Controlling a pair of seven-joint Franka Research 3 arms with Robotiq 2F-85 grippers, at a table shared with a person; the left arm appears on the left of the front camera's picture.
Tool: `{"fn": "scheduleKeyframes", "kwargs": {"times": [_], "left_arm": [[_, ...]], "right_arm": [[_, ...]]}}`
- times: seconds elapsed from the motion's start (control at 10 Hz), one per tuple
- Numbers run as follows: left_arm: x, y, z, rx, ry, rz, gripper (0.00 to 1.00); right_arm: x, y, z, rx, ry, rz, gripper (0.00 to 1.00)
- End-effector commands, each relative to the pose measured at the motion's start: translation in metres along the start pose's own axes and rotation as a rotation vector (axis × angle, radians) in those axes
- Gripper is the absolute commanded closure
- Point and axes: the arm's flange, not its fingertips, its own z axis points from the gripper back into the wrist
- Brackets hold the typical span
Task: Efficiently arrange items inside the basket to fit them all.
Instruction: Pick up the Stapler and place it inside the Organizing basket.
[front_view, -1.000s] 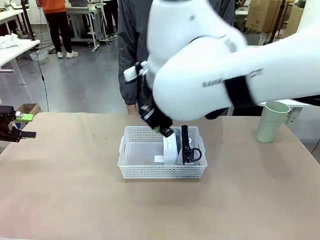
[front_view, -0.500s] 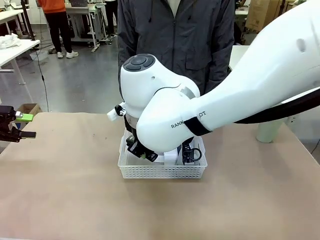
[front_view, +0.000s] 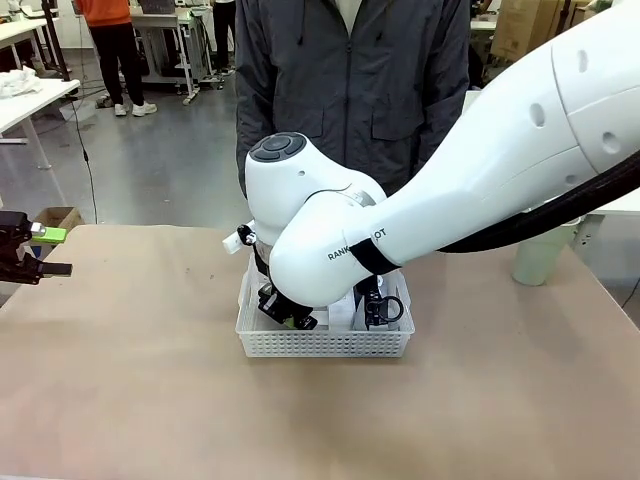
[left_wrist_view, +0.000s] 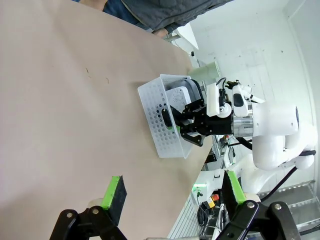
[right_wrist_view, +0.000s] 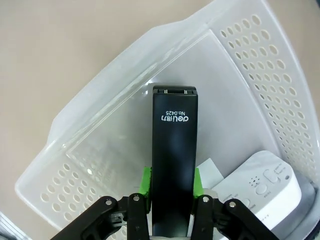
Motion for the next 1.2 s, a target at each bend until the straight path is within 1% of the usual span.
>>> {"fn": "scheduleKeyframes", "kwargs": {"times": [0.0, 0.1, 0.2, 0.3, 0.4, 0.6, 0.7, 0.8, 0.9, 1.0, 1.1], "left_arm": [[-0.001, -0.003, 0.001, 0.002, 0.007, 0.008, 0.0], [-0.001, -0.003, 0.001, 0.002, 0.007, 0.008, 0.0], [-0.001, -0.003, 0.001, 0.002, 0.007, 0.008, 0.0], [-0.001, -0.003, 0.001, 0.002, 0.007, 0.008, 0.0], [-0.001, -0.003, 0.001, 0.002, 0.007, 0.008, 0.0], [-0.001, -0.003, 0.001, 0.002, 0.007, 0.008, 0.0], [-0.001, -0.003, 0.001, 0.002, 0.007, 0.008, 0.0], [-0.001, -0.003, 0.001, 0.002, 0.007, 0.008, 0.0], [-0.001, -0.003, 0.001, 0.002, 0.007, 0.008, 0.0], [-0.001, -0.003, 0.001, 0.002, 0.007, 0.008, 0.0], [-0.001, -0.003, 0.001, 0.002, 0.007, 0.008, 0.0]], "right_arm": [[0.005, -0.002, 0.006, 0.021, 0.012, 0.009, 0.63], [0.004, -0.004, 0.006, 0.022, 0.018, 0.003, 0.53], [0.002, -0.006, 0.007, 0.024, 0.011, -0.007, 0.04], [-0.002, -0.012, 0.012, 0.026, -0.002, -0.021, 0.0], [-0.01, -0.021, 0.022, 0.044, -0.028, -0.039, 0.0], [-0.042, -0.042, 0.061, 0.076, -0.086, -0.093, 0.0], [-0.079, -0.067, 0.091, 0.106, -0.087, -0.173, 0.0], [-0.11, -0.093, 0.104, 0.144, -0.082, -0.259, 0.0], [-0.152, -0.129, 0.111, 0.221, -0.074, -0.376, 0.0], [-0.204, -0.17, 0.106, 0.338, -0.145, -0.511, 0.0], [-0.252, -0.199, 0.094, 0.42, -0.176, -0.649, 0.0]]}}
